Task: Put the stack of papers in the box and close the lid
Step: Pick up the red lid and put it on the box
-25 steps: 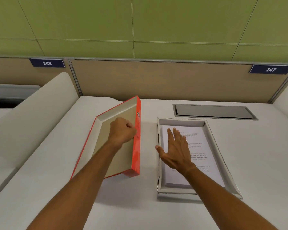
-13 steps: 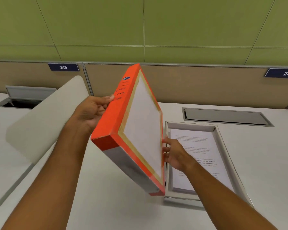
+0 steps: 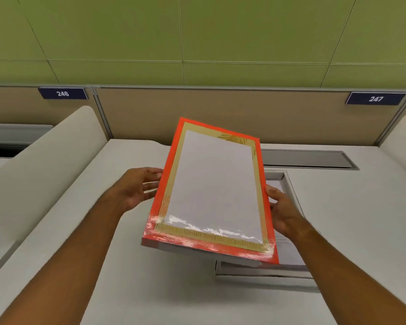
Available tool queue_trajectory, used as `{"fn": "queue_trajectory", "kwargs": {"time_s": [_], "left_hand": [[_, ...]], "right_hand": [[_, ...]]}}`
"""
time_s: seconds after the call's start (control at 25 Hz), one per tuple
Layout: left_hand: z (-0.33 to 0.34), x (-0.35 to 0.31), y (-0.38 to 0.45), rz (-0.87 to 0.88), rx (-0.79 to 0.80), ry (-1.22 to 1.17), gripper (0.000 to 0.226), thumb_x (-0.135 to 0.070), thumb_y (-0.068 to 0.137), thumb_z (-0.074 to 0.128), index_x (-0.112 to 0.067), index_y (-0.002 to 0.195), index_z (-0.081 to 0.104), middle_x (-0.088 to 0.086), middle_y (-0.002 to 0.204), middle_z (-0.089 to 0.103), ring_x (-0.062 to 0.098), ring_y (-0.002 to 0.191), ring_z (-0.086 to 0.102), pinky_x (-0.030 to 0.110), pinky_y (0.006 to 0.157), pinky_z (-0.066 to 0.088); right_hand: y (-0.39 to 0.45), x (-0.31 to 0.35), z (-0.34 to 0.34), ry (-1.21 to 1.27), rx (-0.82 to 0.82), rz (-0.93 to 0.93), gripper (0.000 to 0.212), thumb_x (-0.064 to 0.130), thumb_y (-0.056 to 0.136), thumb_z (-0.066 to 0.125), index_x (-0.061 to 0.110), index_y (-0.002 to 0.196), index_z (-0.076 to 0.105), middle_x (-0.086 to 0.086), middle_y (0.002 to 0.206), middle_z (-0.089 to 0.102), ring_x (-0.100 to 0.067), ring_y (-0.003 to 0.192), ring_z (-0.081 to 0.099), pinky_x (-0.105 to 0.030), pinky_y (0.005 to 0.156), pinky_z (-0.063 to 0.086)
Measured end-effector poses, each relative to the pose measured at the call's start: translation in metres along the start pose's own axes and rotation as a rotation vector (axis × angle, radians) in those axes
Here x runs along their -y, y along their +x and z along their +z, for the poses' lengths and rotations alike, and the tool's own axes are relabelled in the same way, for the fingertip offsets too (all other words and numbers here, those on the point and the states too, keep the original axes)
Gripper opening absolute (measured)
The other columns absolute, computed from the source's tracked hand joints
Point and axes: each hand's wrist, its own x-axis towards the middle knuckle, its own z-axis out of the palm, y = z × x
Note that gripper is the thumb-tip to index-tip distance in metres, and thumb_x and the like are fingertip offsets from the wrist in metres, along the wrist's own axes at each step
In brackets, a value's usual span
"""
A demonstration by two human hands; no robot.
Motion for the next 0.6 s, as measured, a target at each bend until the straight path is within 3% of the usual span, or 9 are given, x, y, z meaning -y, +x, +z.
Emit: {"fn": "queue_trajectory", "kwargs": {"time_s": [0.08, 0.24, 0.4, 0.6], "left_hand": [[0.024, 0.014, 0.009, -0.031, 0.03, 0.053, 0.023, -0.026, 0.091, 0.064, -0.008, 0.105, 0.068, 0.011, 0.099, 0.07, 0.024, 0.089, 0.068, 0.037, 0.075, 0.055], [0.066, 0.039, 0.029, -0.066, 0.044, 0.103, 0.032, -0.023, 0.083, 0.075, -0.002, 0.107, 0.068, 0.014, 0.103, 0.073, 0.026, 0.089, 0.07, 0.035, 0.071, 0.056], [0.098, 0.057, 0.043, -0.114, 0.04, 0.079, 0.034, -0.016, 0.077, 0.081, 0.003, 0.102, 0.069, 0.021, 0.105, 0.074, 0.029, 0.088, 0.07, 0.038, 0.076, 0.059], [0.129, 0.077, 0.05, -0.141, -0.012, 0.118, 0.04, -0.014, 0.074, 0.083, 0.007, 0.104, 0.067, 0.02, 0.097, 0.075, 0.028, 0.078, 0.071, 0.037, 0.068, 0.058]], "right_hand": [[-0.005, 0.01, -0.019, -0.047, -0.05, -0.037, 0.037, 0.033, 0.098, 0.053, 0.01, 0.126, 0.062, -0.023, 0.121, 0.066, -0.04, 0.105, 0.064, -0.055, 0.091, 0.055], [-0.015, 0.028, -0.051, -0.164, -0.159, -0.09, 0.019, 0.029, 0.1, 0.05, 0.017, 0.101, 0.065, -0.011, 0.097, 0.072, -0.031, 0.083, 0.07, -0.046, 0.074, 0.059], [-0.009, 0.034, -0.084, -0.27, -0.226, -0.104, 0.026, 0.028, 0.1, 0.05, 0.012, 0.114, 0.065, -0.011, 0.1, 0.07, -0.031, 0.084, 0.067, -0.05, 0.085, 0.057], [0.0, 0.026, -0.114, -0.352, -0.273, -0.092, 0.032, 0.028, 0.1, 0.05, 0.008, 0.123, 0.061, -0.018, 0.115, 0.067, -0.034, 0.092, 0.065, -0.052, 0.089, 0.055]]}}
